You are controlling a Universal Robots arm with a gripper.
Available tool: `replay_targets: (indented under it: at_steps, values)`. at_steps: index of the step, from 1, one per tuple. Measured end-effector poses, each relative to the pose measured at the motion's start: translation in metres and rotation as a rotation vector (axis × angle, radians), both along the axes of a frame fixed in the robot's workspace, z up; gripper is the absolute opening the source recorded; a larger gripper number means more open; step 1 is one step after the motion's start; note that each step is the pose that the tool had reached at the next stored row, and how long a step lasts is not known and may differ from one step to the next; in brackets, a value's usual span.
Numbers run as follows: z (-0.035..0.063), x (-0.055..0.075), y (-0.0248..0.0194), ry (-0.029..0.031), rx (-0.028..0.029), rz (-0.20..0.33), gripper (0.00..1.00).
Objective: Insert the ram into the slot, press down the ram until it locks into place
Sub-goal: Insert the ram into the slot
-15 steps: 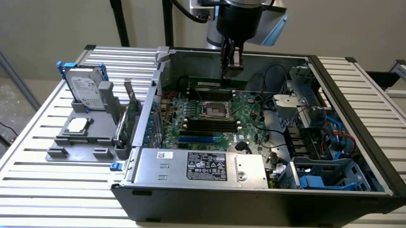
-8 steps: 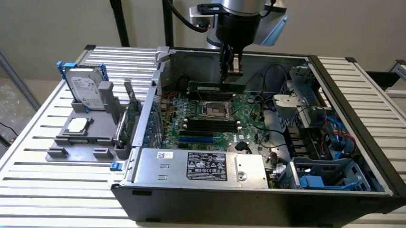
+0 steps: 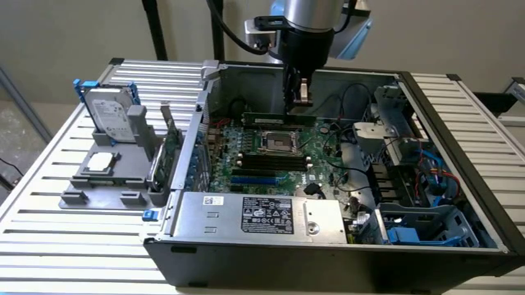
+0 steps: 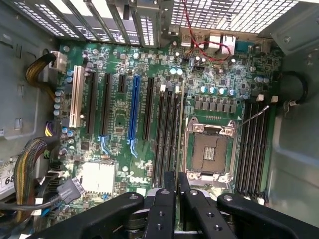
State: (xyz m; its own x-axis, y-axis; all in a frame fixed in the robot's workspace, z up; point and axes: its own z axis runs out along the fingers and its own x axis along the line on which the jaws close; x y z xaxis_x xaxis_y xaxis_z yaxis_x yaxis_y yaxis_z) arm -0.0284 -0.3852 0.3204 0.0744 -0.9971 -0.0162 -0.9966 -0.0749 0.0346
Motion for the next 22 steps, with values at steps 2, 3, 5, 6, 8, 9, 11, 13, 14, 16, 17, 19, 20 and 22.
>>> replay_targets:
  at_steps: [2,3,5,6,8,9,11,13,14,16,17,19,20,22]
  values:
    - [-0.0036,0.000,-0.0008,0.0000,-0.0001,0.000,0.13]
    - [-0.0055,0.000,-0.0013,-0.0001,0.0001,0.000,0.13]
    - [-0.0091,0.000,-0.0028,0.0000,0.0000,0.000,0.13]
    - [-0.0110,0.000,-0.0037,0.0000,-0.0001,0.000,0.13]
    - [-0.0146,0.000,-0.0055,0.0000,0.0001,0.000,0.13]
    - [-0.0164,0.000,-0.0065,-0.0001,-0.0001,0.000,0.13]
    - [-0.0201,0.000,-0.0085,-0.0001,0.0000,0.000,0.13]
    - [-0.0236,0.000,-0.0103,-0.0001,0.0000,0.000,0.13]
    - [-0.0254,0.000,-0.0111,0.0000,0.0000,0.000,0.13]
    - [-0.0292,0.000,-0.0120,0.0000,0.0000,0.000,0.13]
    - [-0.0310,0.000,-0.0122,-0.0001,0.0001,0.000,0.13]
    - [-0.0346,0.000,-0.0124,-0.0001,0.0001,0.000,0.13]
    - [-0.0364,0.001,-0.0124,-0.0001,0.0000,0.000,0.13]
    - [-0.0400,0.001,-0.0125,-0.0001,0.0000,0.000,0.13]
